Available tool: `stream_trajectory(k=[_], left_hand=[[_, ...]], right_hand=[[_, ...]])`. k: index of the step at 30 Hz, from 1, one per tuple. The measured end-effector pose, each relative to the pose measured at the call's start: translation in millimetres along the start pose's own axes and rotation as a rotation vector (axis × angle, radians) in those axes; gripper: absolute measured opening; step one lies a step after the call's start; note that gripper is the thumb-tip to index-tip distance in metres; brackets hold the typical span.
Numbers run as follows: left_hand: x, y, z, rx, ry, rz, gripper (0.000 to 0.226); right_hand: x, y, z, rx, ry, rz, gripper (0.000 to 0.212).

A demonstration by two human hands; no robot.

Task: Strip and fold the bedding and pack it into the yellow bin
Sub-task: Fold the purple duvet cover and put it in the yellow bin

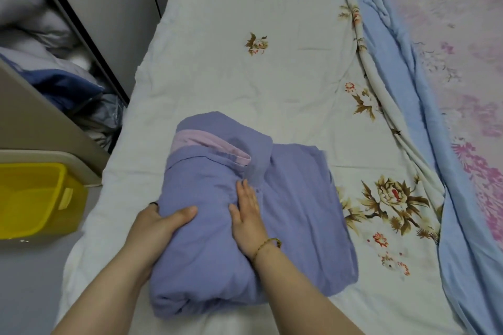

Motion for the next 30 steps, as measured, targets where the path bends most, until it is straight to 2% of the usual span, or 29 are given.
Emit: stream_trajectory(k=[3,5,8,11,14,16,17,19,21,22,23,24,26,28,30], left_hand=[[9.0,4.2,11.6,-0.015,-0.047,-0.05,0.039],[13.0,-13.5,21.0,-0.054,-0.112,-0.077,0.041],[23.1,-59.6,35.2,-0.145,-0.309,-0.102,0.045],[17.0,-118.0,45.3,-0.25,-0.451,-0.339,0.076],[-5.6,-172.1,52.0,-0.36,-0.542,-0.71,0.116],[-19.4,-198.6,51.7,-0.438,-0.6,-0.85,0.128],[-23.4,-210.5,51.0,-0.465,-0.633,-0.85,0.122],[-20.5,-221.0,42.8,-0.474,-0.681,-0.807,0.087],[-10.1,-219.1,27.7,-0.289,-0.789,-0.847,0.058],[-5.7,-217.3,16.3,-0.205,-0.803,-0.892,0.053],[-3.7,-211.4,2.8,-0.111,-0.765,-0.936,0.057],[-1.3,-204.8,-7.9,-0.062,-0.675,-0.942,0.07],[-3.8,-200.1,-29.9,-0.004,-0.546,-0.933,0.095],[-8.2,-206.8,-44.0,-0.017,-0.513,-0.983,0.098],[-11.9,-221.3,-47.7,-0.042,-0.518,-1.024,0.084]], right_hand=[[-4.5,-13.2,1.7,-0.087,-0.101,-0.268,0.054],[6.3,-3.7,8.2,-0.135,-0.213,-0.468,0.051],[14.9,31.6,27.6,-0.135,-0.315,-0.666,0.035],[34.4,83.3,44.5,-0.021,-0.331,-0.891,0.029],[45.2,127.7,59.6,-0.021,-0.223,-0.973,0.045],[56.8,154.1,60.8,0.031,-0.199,-0.766,0.077],[69.4,168.2,61.1,0.101,-0.205,-0.618,0.088],[83.7,184.5,61.7,0.229,-0.223,-0.349,0.083],[97.1,190.8,59.6,0.344,-0.218,-0.128,0.078],[99.1,189.2,57.2,0.389,-0.214,0.009,0.077],[96.8,185.3,55.9,0.439,-0.232,0.169,0.073],[89.6,182.3,57.1,0.525,-0.245,0.35,0.066],[79.2,172.3,50.8,0.664,-0.134,0.551,0.06],[85.9,162.8,38.6,0.602,-0.089,0.616,0.062],[112.0,159.6,22.7,0.41,-0.181,0.625,0.085]])
Point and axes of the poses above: each hand's wrist, its own z-axis away from the middle knuckle, its own y-axis out of the back of the hand, x = y × z, the point moved 7 cm from there along -z, towards the middle knuckle, and after that the axes turned 3 degrees about -x, right-handed, at the moved point
